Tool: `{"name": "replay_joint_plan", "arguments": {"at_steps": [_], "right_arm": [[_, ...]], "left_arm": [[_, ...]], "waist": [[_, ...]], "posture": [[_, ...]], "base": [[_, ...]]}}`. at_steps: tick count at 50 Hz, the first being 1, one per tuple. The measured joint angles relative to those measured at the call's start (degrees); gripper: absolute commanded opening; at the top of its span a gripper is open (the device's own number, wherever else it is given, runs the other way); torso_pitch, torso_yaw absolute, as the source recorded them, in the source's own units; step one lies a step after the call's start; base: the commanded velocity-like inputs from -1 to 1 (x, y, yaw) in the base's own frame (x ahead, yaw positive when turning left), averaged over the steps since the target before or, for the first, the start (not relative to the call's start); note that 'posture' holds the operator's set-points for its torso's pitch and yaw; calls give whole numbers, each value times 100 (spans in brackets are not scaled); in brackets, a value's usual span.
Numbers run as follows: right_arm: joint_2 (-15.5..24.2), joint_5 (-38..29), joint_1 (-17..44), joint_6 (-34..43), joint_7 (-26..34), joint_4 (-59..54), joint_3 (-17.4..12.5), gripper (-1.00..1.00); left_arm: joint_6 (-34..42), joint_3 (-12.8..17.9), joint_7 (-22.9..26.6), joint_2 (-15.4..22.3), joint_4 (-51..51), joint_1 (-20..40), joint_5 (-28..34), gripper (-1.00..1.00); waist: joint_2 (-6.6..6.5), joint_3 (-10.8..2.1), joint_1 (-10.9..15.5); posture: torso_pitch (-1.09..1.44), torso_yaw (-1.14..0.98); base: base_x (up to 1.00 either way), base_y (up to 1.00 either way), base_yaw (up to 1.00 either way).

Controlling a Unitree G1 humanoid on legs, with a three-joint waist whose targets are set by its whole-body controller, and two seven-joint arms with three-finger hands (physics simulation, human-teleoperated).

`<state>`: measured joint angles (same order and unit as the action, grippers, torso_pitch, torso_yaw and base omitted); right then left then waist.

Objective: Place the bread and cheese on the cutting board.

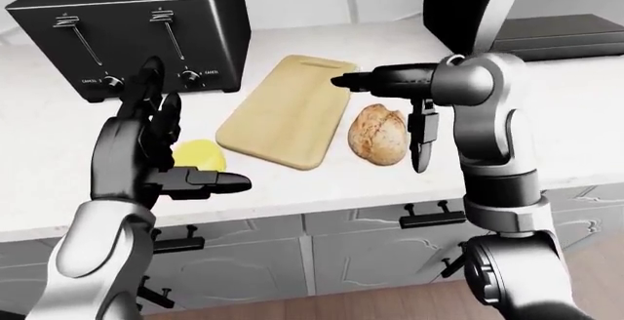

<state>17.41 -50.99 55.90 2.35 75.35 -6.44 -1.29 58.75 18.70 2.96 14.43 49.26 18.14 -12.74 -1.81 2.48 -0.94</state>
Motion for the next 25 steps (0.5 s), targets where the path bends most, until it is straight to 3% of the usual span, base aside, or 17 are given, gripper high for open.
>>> {"name": "replay_joint_plan", "arguments": {"at_steps": [10, 11, 25], "right_arm": [[-62, -49, -16, -88, -39, -68, 29, 86], [-63, -50, -16, -91, -38, -67, 28, 77], [-14, -60, 18, -153, -40, -135, 5, 84]], "left_arm": [[-55, -7, 0, -4, -37, -41, -6, 100], [-57, -5, 0, -4, -37, -42, -6, 100], [-16, 32, -6, 8, 35, -56, -41, 100]], "waist": [[-2, -1, -1], [-1, -1, -1], [0, 2, -2]], "posture": [[0, 0], [0, 0], [0, 0]], "base": [[0, 0, 0], [0, 0, 0], [0, 0, 0]]}}
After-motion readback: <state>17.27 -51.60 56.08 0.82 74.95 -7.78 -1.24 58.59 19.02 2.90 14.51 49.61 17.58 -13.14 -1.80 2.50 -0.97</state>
